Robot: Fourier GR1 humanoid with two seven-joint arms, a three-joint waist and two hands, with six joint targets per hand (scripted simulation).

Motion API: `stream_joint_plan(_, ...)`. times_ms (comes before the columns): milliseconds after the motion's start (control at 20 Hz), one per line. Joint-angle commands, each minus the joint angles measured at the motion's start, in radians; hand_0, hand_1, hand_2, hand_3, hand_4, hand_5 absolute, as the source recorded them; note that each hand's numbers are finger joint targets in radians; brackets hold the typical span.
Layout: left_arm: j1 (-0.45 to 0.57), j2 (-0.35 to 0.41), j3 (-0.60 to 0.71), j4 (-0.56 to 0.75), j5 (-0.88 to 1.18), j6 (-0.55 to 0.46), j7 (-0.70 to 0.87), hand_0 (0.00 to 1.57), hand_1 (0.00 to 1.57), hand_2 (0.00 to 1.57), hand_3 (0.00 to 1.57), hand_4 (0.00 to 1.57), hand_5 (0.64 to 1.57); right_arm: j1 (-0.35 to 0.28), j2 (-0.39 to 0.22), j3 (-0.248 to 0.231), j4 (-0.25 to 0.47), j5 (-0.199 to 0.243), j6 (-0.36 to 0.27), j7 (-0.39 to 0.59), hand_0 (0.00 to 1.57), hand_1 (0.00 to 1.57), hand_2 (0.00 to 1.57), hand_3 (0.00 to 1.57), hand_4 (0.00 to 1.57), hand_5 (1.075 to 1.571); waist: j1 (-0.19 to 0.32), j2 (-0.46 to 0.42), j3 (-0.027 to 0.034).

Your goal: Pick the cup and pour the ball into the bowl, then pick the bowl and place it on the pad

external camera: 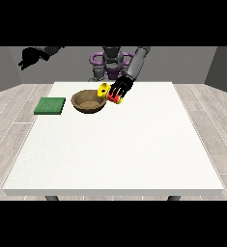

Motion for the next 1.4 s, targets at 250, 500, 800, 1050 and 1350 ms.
stream_joint_plan(250, -0.155, -0.018, -0.244, 0.215, -0.376, 0.086, 0.365, 1.57, 1.57, 1.57, 1.57, 1.12, 1.521, 0.000, 0.032, 0.033, 0.070, 0.029, -0.002, -0.018, 0.00, 0.00, 0.38, 0.65, 0.57, 1.567, -0.019, -0.074, 0.0005)
stream_joint_plan(500, -0.128, -0.094, -0.375, 0.229, -0.511, 0.028, 0.507, 1.55, 1.55, 1.57, 1.57, 1.21, 1.470, -0.067, 0.045, 0.045, 0.106, 0.047, -0.035, 0.008, 0.00, 0.00, 0.33, 0.62, 0.57, 1.565, -0.021, -0.075, -0.0011)
stream_joint_plan(800, -0.099, -0.096, -0.543, 0.196, -0.687, -0.064, 0.629, 1.52, 1.52, 1.57, 1.57, 1.50, 1.185, -0.114, 0.046, 0.050, 0.143, 0.058, -0.025, -0.045, 0.00, 0.00, 0.35, 0.63, 0.57, 1.566, -0.049, -0.015, -0.0013)
stream_joint_plan(1050, -0.129, -0.097, -0.613, 0.134, -0.776, -0.203, 0.690, 1.53, 1.53, 1.57, 1.57, 1.49, 1.183, -0.082, 0.028, 0.016, 0.205, 0.031, 0.014, -0.083, 0.00, 0.00, 0.34, 0.61, 0.57, 1.565, -0.021, -0.052, -0.0011)
stream_joint_plan(1350, -0.166, -0.097, -0.634, -0.031, -0.778, -0.380, 0.724, 1.53, 1.53, 1.57, 1.57, 1.47, 1.222, -0.252, -0.028, 0.077, 0.217, 0.072, 0.069, -0.009, 0.00, 0.00, 0.35, 0.65, 0.58, 1.565, -0.015, -0.023, -0.0017)
